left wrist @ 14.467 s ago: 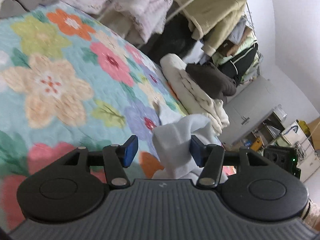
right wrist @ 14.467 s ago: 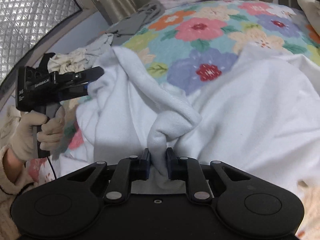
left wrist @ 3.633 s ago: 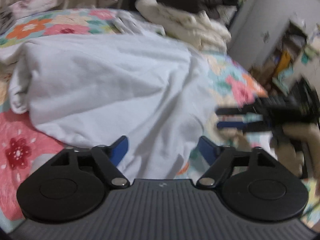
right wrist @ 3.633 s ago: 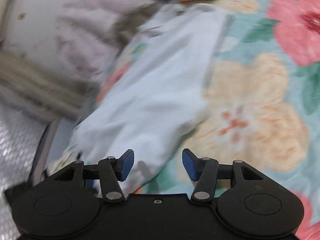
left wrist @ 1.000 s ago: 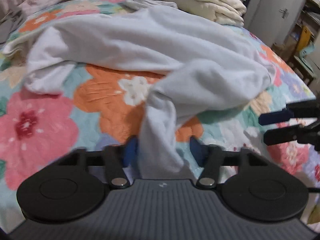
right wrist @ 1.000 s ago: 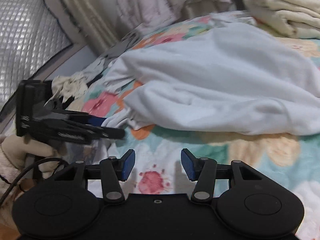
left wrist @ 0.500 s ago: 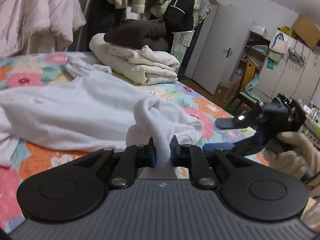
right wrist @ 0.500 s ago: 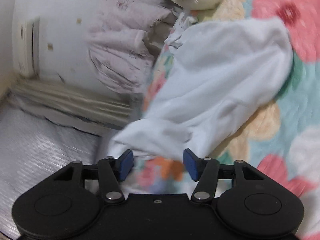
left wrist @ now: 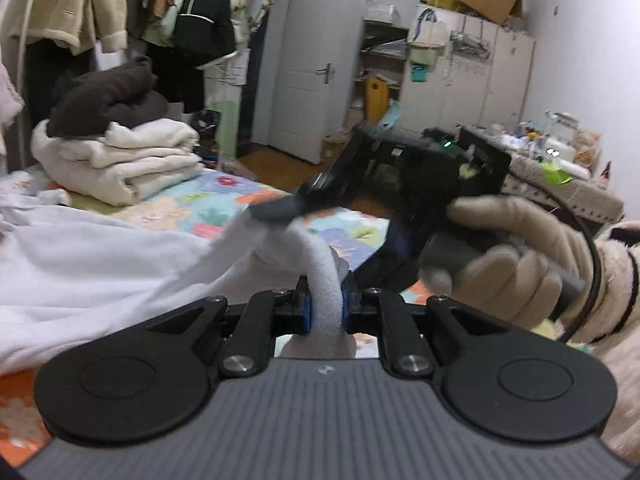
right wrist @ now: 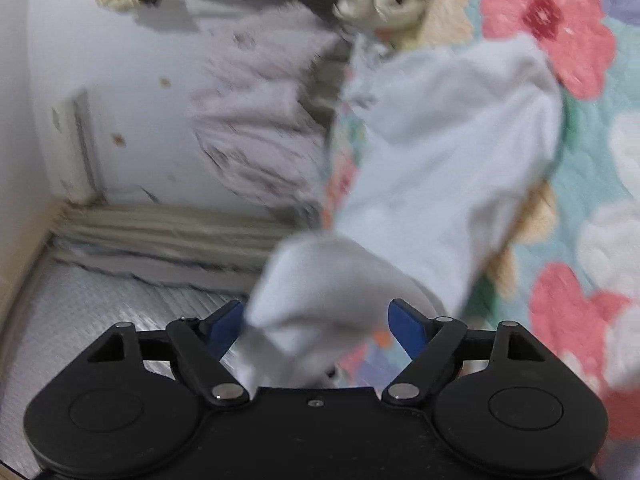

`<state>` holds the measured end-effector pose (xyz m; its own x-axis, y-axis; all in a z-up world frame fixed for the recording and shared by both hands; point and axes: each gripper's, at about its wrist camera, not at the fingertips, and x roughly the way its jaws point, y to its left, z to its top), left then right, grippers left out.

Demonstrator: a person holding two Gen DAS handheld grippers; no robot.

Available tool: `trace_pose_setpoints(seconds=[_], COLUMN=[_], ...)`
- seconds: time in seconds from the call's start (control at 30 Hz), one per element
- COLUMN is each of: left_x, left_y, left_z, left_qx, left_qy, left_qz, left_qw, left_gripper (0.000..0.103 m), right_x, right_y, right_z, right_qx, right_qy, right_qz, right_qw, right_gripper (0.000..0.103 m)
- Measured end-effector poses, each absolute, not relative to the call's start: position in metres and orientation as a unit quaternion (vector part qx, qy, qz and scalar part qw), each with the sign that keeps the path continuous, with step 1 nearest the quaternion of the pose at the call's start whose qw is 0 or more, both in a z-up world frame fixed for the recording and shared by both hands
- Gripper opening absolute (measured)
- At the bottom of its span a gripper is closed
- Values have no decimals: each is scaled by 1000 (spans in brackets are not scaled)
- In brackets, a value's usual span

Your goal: Fold clothes

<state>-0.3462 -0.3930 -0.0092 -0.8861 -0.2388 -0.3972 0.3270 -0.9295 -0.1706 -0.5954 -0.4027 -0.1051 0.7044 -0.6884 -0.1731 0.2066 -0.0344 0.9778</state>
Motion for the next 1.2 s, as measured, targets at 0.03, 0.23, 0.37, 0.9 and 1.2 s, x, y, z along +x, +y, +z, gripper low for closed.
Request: trace_pose_setpoints(seconds=[0.03, 0.23, 0.37, 0.9, 1.2], left_x=[-348, -372, -379, -166, -148], left_y=[-389, -387, -395, -483, -531], left_z=[-9, 3, 13, -94, -112], left_qx=[185, 155, 150, 395, 346], left_qy=[119, 116, 141, 65, 90], left_qz=[-966, -972, -972, -793, -794], left_qw=[140, 135, 118, 459, 491], left_gripper=[13, 15, 59, 65, 70], right_x=[-593, -599, -611, -626, -573], right_y=[-399, -381, -363, -370, -412], right_z=[-108, -51, 3, -65, -9], right_qx=[638, 486, 374, 406, 279], right_qy=[-189, -145, -84, 173, 258], right_qz=[-333, -431, -505, -613, -642], right_qw=[668, 746, 773, 656, 666], right_gripper=[83, 25, 24, 67, 67])
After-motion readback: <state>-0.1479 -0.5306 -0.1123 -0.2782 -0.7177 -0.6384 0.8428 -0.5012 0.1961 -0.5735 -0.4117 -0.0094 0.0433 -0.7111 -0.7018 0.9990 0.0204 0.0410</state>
